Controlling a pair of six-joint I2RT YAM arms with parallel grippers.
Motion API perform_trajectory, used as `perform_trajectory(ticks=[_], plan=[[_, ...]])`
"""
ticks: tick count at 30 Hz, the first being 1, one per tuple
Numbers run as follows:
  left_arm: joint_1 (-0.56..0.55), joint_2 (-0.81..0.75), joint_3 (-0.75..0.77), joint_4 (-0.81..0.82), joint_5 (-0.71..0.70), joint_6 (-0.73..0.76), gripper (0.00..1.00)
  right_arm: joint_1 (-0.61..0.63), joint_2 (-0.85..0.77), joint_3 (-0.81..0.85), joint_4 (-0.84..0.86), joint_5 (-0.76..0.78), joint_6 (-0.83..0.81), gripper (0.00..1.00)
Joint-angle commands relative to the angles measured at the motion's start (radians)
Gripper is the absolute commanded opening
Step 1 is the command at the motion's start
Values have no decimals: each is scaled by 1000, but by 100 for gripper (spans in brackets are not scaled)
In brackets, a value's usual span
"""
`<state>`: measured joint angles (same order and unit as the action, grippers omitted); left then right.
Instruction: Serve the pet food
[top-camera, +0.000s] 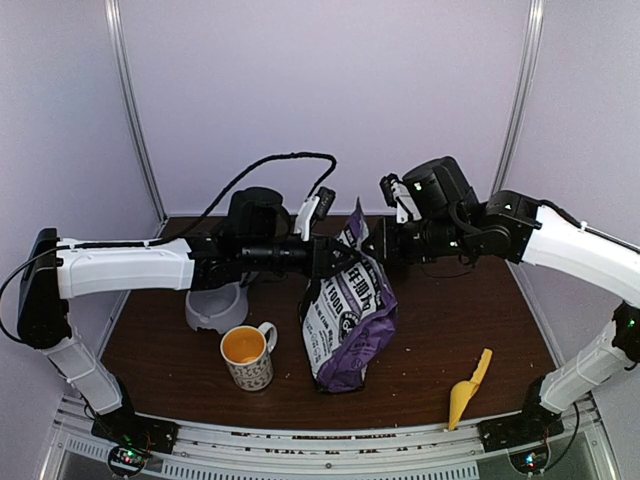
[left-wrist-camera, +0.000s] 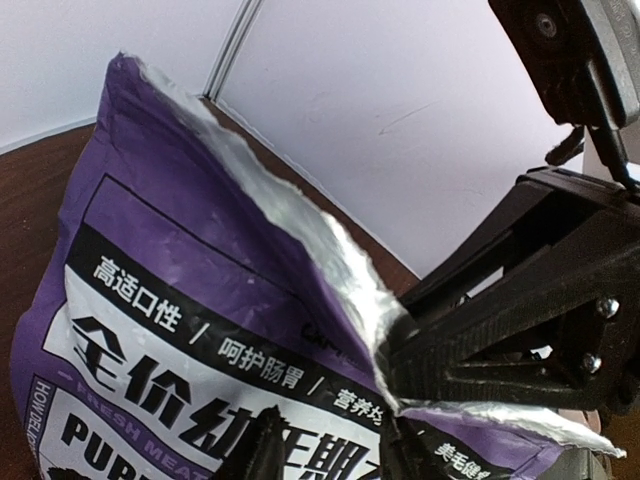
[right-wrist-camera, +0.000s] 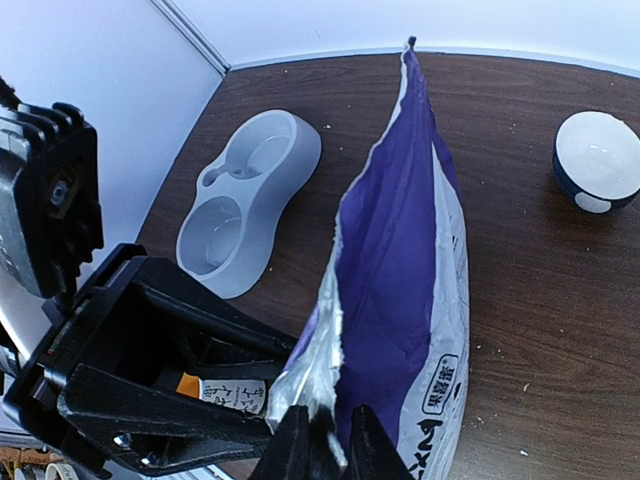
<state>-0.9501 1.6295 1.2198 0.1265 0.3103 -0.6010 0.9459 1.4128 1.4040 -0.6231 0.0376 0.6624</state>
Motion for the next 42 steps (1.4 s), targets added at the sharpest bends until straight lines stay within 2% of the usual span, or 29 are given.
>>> perform_trajectory(ticks=[1,4,8,10,16,28,32,39,42], plan=[[-4,3,41,50,6,3,34,7,15,-1,-76,50,7,8],[-4,-1,41,51,3,1,34,7,7,-3,-72,56,3,0],[-4,-19,33,63,-14,-17,36,7,-3,-6,-57,47,-3,0],[-4,-34,28,78,-30,-27,42,7,-9,-12,-42,38,-7,0],[-1,-21,70,54,-80,-71,54,7,-23,-31,-6,12,-4,0],[14,33,117,39,-82,-117,61,10,-42,-48,7,14,-6,0],[17,41,130,26,-68,-115,62,8,-50,-52,9,17,-6,0],[17,56,144,-3,-58,-112,50,10,-64,-60,8,27,-9,0],[17,68,154,-17,-51,-113,49,11,-69,-65,17,21,-12,0]])
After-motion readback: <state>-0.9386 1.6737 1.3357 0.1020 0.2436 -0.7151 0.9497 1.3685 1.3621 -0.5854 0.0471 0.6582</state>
